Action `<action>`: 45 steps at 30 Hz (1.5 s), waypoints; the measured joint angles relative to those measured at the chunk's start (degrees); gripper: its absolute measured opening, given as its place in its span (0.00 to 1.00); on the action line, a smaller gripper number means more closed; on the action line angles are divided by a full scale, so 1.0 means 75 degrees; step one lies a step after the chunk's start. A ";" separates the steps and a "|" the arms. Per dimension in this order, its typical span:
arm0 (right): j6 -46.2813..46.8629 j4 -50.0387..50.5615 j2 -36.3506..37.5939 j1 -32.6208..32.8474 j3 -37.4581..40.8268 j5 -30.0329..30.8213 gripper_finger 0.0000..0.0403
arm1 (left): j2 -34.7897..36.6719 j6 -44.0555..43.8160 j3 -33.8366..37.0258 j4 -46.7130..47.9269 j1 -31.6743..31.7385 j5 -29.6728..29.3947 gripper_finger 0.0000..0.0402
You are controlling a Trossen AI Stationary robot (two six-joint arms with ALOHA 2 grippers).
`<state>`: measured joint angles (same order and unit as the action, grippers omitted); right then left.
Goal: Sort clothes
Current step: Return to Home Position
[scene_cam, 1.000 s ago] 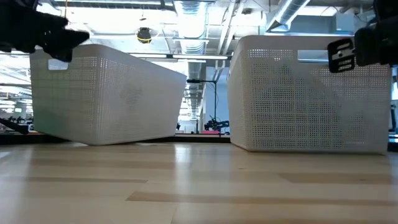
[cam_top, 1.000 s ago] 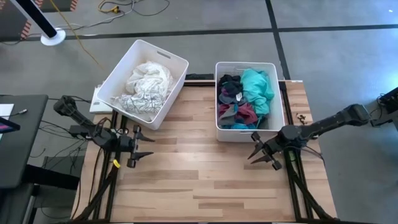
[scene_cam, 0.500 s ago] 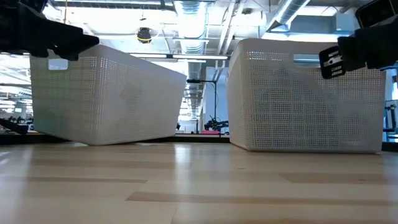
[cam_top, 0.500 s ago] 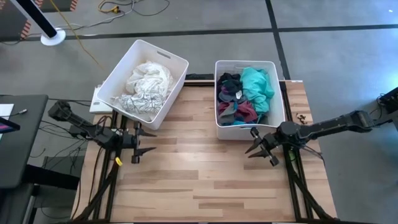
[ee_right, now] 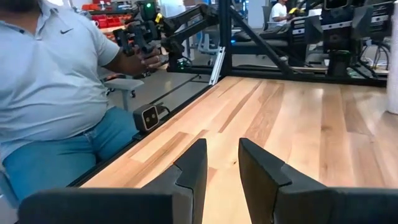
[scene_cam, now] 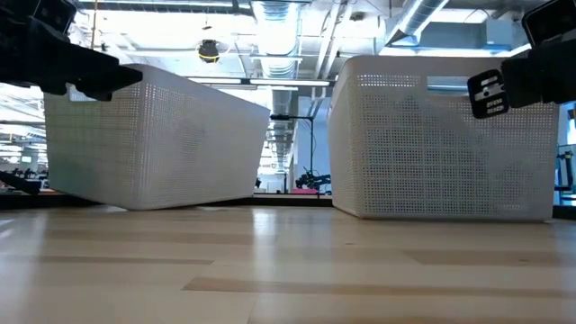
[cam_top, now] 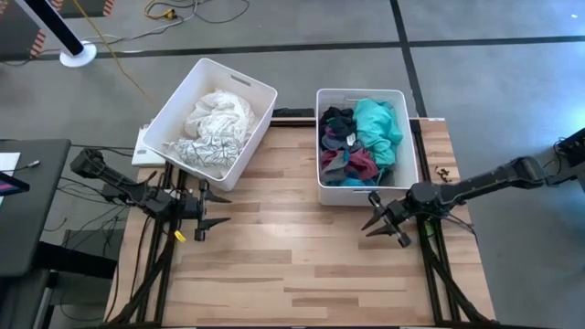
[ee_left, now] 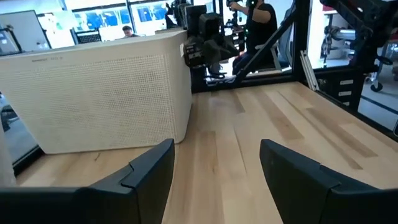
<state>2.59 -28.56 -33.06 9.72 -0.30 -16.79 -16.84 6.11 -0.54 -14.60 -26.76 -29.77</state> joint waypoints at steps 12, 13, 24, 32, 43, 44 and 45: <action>0.0008 0.0005 -0.0002 0.0378 0.0000 -0.0056 0.26 | 0.0000 -0.0017 0.0000 0.0075 -0.0003 0.0002 0.58; 0.0008 0.0005 -0.0003 0.0378 0.0000 -0.0059 0.26 | 0.0003 -0.0017 0.0000 0.0146 -0.0003 0.0002 0.58; 0.0006 0.0007 -0.0002 0.0381 0.0003 -0.0122 0.26 | -0.0010 -0.0020 -0.0014 0.1295 -0.0006 0.0012 0.58; 0.0006 0.0242 -0.0003 0.0384 0.0003 -0.0141 0.26 | -0.0015 -0.0017 -0.0163 0.1409 -0.0006 0.0012 0.58; 0.0003 0.0658 -0.0003 0.0387 0.0006 -0.0147 0.27 | -0.0017 -0.0017 -0.0163 0.1436 -0.0006 0.0008 0.58; 0.0003 0.0668 0.0000 0.0387 0.0006 -0.0147 0.27 | -0.0017 -0.0017 -0.0163 0.1436 -0.0006 0.0008 0.58; 0.0003 0.0681 -0.0002 0.0387 0.0006 -0.0147 0.27 | -0.0017 -0.0017 -0.0163 0.1436 -0.0006 0.0008 0.58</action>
<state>2.61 -23.45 -33.08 12.62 -0.25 -17.89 -16.97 5.98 -1.76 -3.84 -26.81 -29.71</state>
